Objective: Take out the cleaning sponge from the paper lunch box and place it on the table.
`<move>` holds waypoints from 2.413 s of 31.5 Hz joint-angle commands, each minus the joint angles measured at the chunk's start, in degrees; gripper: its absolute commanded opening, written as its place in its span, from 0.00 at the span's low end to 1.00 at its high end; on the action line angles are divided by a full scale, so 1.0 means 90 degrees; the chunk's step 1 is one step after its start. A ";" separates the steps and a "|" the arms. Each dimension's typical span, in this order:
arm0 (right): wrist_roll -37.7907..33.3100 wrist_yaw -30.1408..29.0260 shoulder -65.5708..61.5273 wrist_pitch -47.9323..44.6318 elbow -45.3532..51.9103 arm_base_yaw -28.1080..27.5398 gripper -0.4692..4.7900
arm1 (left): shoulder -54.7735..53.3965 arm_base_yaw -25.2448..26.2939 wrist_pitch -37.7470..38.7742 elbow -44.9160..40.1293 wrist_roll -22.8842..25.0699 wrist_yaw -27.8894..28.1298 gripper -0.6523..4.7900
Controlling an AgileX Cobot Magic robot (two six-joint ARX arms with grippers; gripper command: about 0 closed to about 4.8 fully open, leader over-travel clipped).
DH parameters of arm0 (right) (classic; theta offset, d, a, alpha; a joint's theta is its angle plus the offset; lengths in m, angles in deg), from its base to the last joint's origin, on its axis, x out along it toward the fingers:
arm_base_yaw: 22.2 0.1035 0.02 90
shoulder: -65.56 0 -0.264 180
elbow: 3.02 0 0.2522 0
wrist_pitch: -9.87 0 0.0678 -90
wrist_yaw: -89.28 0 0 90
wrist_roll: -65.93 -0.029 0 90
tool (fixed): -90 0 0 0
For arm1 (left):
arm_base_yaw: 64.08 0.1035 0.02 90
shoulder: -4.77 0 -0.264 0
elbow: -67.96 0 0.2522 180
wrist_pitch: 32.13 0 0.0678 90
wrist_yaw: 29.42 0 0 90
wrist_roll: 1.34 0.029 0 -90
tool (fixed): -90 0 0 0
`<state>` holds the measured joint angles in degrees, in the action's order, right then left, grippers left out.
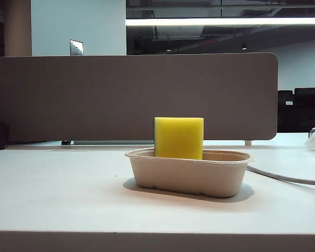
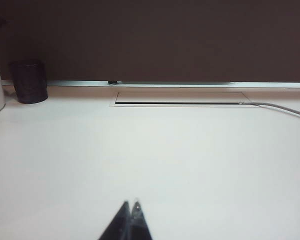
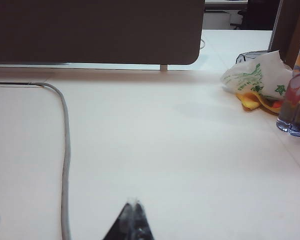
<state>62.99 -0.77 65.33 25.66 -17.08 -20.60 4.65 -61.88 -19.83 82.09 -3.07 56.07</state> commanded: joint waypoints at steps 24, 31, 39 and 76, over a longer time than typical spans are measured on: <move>-0.0002 0.0032 -0.0452 -0.0104 -0.0012 0.3364 0.08 | -0.0058 -0.0022 -0.0063 0.0007 0.0027 -0.0029 0.11; -0.0002 -0.0005 -0.0721 -0.0080 -0.0012 0.4454 0.08 | -0.0478 -0.0682 -0.0061 0.0007 0.0027 -0.0027 0.11; -0.0002 0.0005 -0.0702 -0.0080 -0.0012 0.4517 0.08 | -0.1098 -0.1753 -0.0085 0.0007 0.0027 -0.0027 0.11; -0.0002 0.0005 -0.0702 -0.0083 -0.0012 0.4522 0.08 | -0.1338 -0.2487 -0.1039 0.0007 -0.1545 -0.1246 0.11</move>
<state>62.99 -0.75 58.99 25.68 -17.08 20.03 -7.35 -84.22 -24.85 82.09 -14.00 47.94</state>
